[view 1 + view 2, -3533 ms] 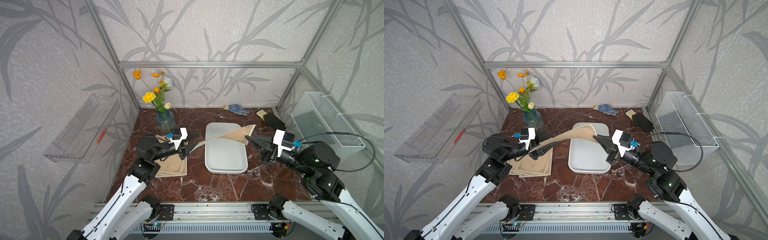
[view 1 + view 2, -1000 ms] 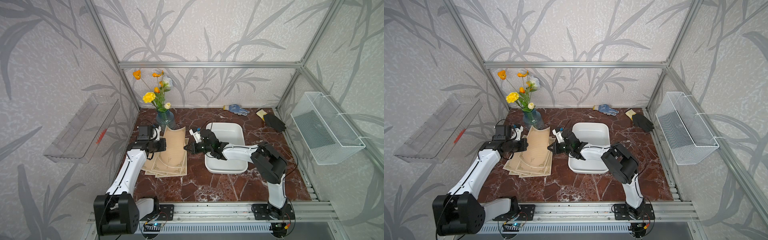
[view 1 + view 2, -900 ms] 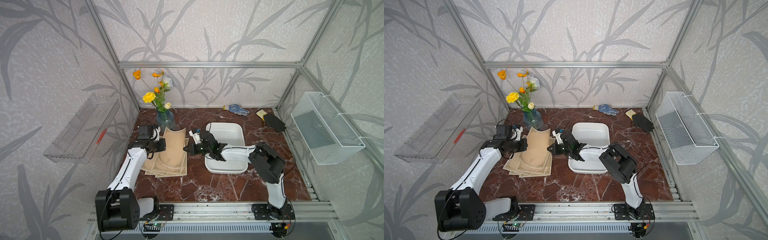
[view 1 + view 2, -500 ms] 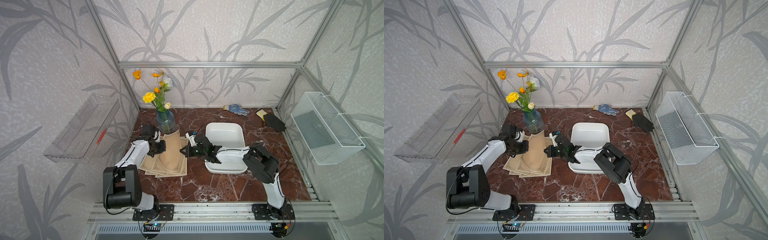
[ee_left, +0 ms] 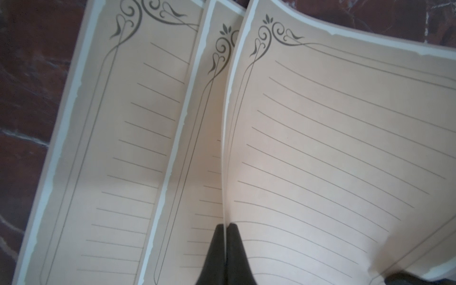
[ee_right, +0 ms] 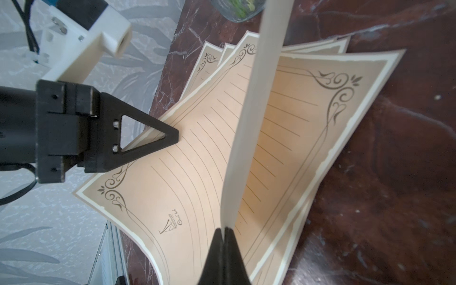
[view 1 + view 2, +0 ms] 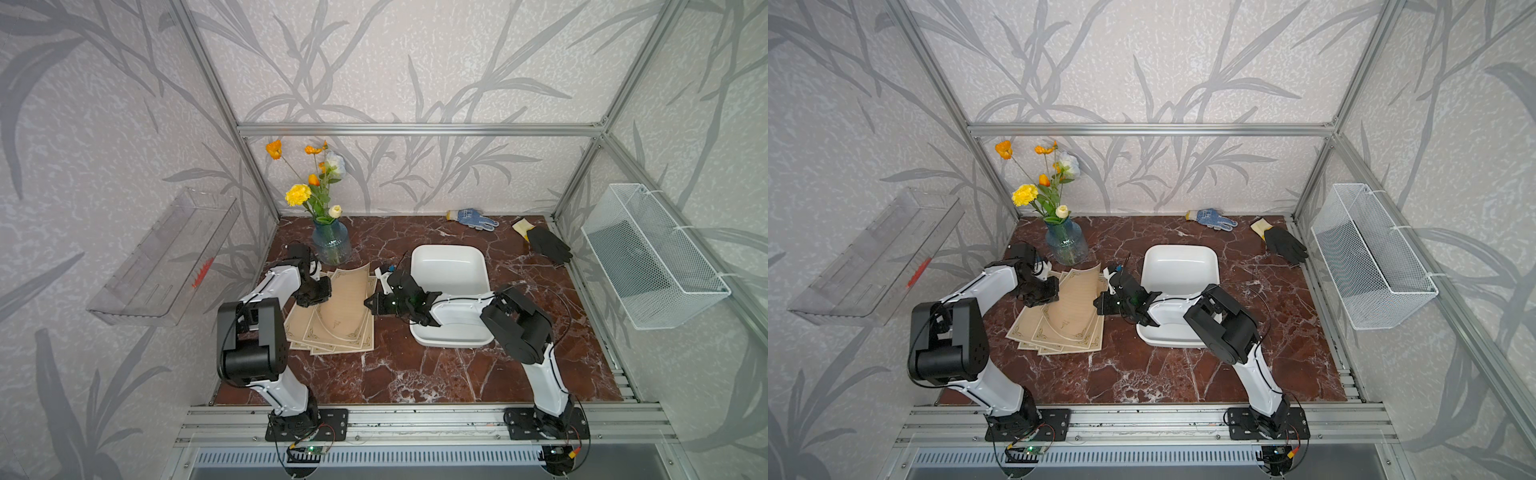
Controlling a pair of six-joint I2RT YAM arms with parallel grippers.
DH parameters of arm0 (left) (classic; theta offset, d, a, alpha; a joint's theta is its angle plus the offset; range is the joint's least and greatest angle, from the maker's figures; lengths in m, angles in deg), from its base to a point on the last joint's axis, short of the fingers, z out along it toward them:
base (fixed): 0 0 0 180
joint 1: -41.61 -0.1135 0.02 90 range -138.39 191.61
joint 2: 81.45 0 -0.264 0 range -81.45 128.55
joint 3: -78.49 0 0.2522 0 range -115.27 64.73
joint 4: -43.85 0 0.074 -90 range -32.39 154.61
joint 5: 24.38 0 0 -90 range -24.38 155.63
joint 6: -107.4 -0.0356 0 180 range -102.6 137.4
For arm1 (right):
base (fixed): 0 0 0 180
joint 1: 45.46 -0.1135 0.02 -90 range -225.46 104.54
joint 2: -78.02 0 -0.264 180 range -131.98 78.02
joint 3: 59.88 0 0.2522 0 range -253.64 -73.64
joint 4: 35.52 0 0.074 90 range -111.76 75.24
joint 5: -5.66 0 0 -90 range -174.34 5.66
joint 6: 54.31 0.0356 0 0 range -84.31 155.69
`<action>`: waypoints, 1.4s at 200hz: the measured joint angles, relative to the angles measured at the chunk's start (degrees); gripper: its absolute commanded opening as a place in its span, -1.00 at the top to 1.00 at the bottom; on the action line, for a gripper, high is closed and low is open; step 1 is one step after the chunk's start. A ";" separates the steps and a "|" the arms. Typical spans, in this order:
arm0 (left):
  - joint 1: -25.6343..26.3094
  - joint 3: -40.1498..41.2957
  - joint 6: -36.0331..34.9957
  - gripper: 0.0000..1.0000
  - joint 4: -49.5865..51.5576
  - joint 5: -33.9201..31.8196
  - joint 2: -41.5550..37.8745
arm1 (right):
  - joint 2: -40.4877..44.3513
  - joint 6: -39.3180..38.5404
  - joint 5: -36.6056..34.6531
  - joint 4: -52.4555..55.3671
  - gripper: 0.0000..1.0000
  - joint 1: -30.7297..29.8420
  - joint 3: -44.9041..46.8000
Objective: Take out the stationery paper from the storage box
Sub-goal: Place the stationery paper at the center of the board.
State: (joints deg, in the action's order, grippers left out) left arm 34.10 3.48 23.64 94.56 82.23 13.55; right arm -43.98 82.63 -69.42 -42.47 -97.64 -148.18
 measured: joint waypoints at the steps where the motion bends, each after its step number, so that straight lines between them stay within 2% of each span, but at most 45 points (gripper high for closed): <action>1: 0.00 0.00 0.02 0.89 0.00 0.00 0.00 | -0.02 0.00 0.00 0.02 1.00 0.00 -0.02; 51: -0.17 0.00 0.48 0.86 0.09 -1.01 0.31 | -2.23 0.92 -0.44 1.68 0.99 0.00 -1.60; 85: -0.20 0.00 0.96 0.52 0.42 -2.60 1.68 | -2.95 1.77 -0.50 2.99 0.91 0.00 -1.60; 101: -0.20 -0.07 1.14 0.40 0.70 -3.08 2.21 | -2.95 2.25 -0.50 3.04 0.74 0.00 -1.60; 135: -0.22 -0.22 1.40 0.28 1.20 -4.13 2.51 | -2.95 3.26 -0.31 3.58 0.17 0.00 -1.60; 159: -0.24 -0.26 1.36 0.19 1.60 -5.35 2.51 | -2.82 4.24 0.11 4.68 -0.08 0.02 -1.60; 201: -0.24 -0.59 1.55 -0.06 2.38 -8.98 2.14 | -0.90 4.94 0.13 8.11 -0.35 0.02 -1.57; 227: -0.24 -0.59 1.75 -0.08 2.45 -11.74 0.76 | 1.44 4.15 -0.09 11.21 -0.49 0.02 -1.60; 236: -0.24 -0.59 1.79 -0.09 2.47 -12.63 0.02 | 2.12 3.80 -0.26 12.74 -0.64 0.02 -1.86; 280: -0.28 -0.52 1.88 -0.10 2.03 -17.77 -6.03 | 4.96 0.81 -2.01 19.93 -0.69 0.00 -4.35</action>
State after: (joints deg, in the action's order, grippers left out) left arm 33.82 2.95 25.52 96.59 64.46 7.52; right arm -39.01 83.44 -71.43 -22.54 -97.64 -152.53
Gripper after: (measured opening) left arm 0.546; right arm 0.844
